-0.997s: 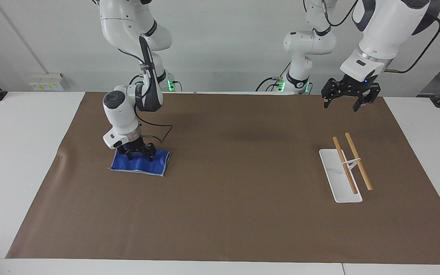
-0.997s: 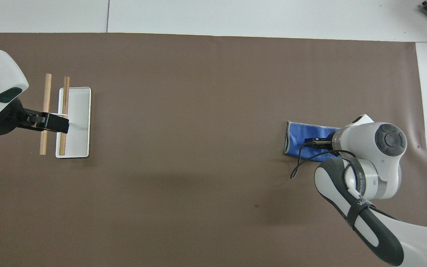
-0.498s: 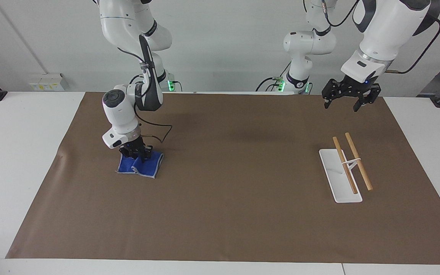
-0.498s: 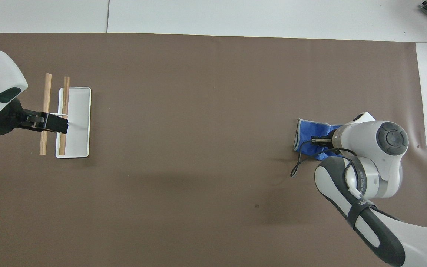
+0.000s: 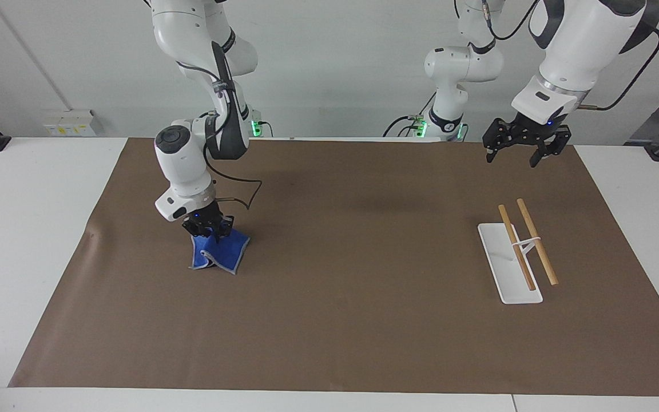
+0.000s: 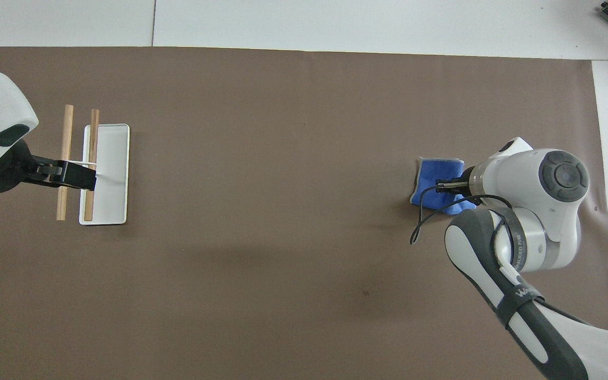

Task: Right arm passes towel to left arm to hang
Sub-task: 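Grasp the blue towel with the right gripper and lift it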

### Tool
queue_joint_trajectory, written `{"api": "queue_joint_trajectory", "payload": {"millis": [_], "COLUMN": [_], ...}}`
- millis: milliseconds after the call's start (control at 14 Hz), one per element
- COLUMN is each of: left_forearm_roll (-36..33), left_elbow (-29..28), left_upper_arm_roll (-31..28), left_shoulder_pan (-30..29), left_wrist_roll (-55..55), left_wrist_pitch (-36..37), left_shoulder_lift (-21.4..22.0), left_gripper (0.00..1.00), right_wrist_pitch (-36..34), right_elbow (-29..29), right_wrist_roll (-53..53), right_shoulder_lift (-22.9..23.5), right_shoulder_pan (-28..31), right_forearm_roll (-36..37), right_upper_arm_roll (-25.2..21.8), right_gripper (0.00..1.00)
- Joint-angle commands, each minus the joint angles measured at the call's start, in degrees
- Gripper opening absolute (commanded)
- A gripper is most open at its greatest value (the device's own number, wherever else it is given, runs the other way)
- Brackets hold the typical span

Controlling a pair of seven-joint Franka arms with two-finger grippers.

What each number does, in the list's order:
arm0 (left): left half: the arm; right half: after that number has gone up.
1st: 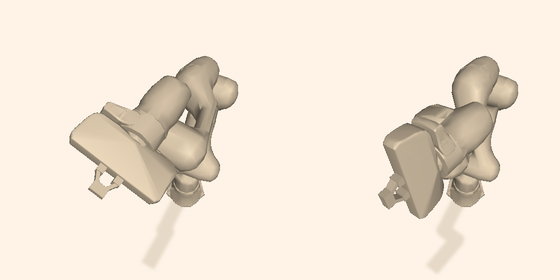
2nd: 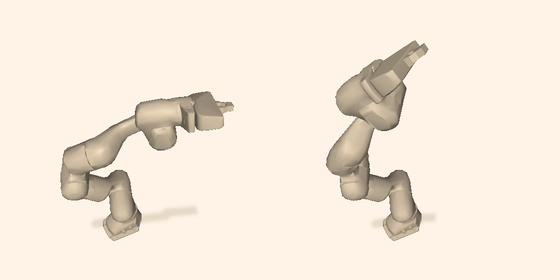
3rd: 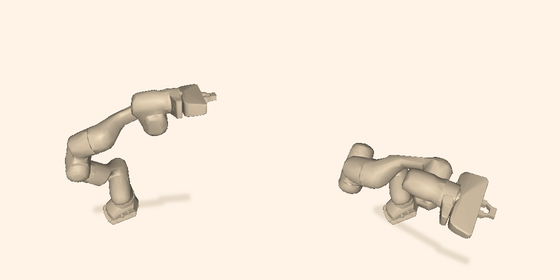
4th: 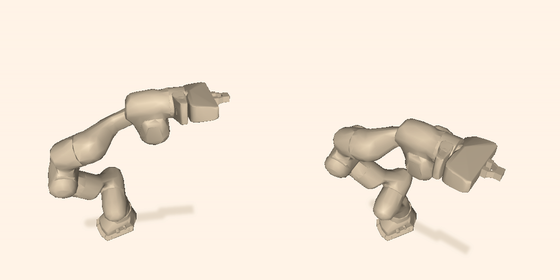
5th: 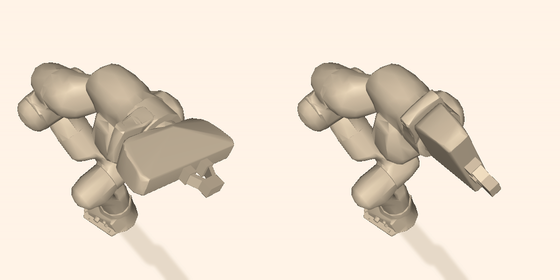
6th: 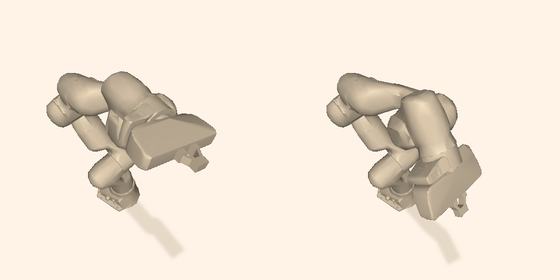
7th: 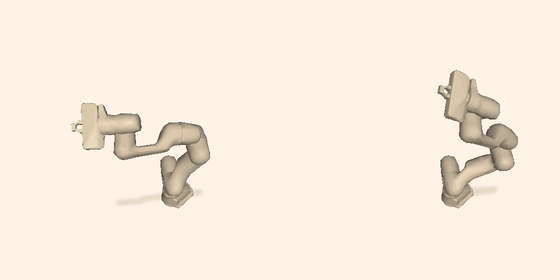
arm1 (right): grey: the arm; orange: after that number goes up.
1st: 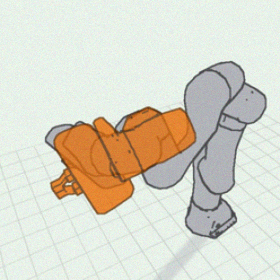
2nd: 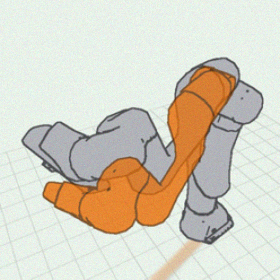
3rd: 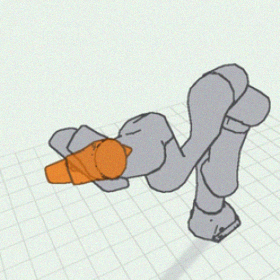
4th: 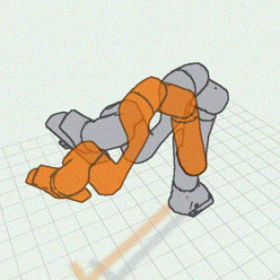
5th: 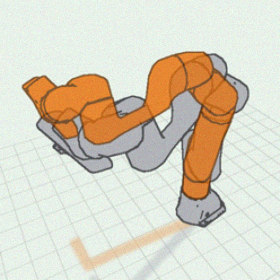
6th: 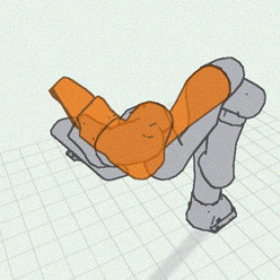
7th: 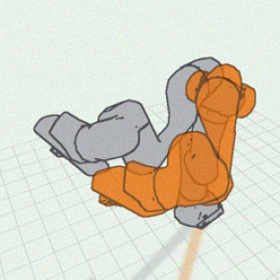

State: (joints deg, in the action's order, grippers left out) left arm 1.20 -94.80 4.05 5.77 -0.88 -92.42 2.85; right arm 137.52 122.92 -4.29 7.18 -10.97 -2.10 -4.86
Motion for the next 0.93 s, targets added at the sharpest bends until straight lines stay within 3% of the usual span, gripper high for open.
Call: {"api": "queue_joint_trajectory", "payload": {"millis": [0,142,285,427,854], "left_forearm_roll": [0.29,0.29,0.72,5.88,15.48], "left_elbow": [-1.71,-1.71,-1.71,-1.71,-5.57], "left_upper_arm_roll": [-0.36,-0.28,-0.19,-0.45,-0.1], "left_shoulder_pan": [0.55,0.12,0.11,-0.32,0.9], "left_wrist_roll": [0.79,2.54,4.3,4.83,21.85], "left_wrist_pitch": [-0.73,-1.88,-2.76,-3.11,-12.32], "left_shoulder_lift": [1.63,1.54,1.54,1.45,2.07], "left_gripper": [1.0,1.0,1.0,1.0,1.0], "right_wrist_pitch": [-5.49,-9.97,-15.15,-18.07,-24.4], "right_elbow": [-4.68,-9.6,-14.61,-17.88,-17.1], "right_wrist_roll": [0.86,0.77,1.3,1.21,1.56], "right_shoulder_lift": [-1.73,-1.82,-2.78,-4.45,-8.15], "right_shoulder_pan": [0.25,0.25,0.34,0.25,0.34], "right_forearm_roll": [-1.24,-2.46,-8.68,-15.88,-39.26], "right_upper_arm_roll": [2.75,4.07,4.25,4.6,4.69], "right_gripper": [0.0,0.0,0.0,0.0,0.0]}}
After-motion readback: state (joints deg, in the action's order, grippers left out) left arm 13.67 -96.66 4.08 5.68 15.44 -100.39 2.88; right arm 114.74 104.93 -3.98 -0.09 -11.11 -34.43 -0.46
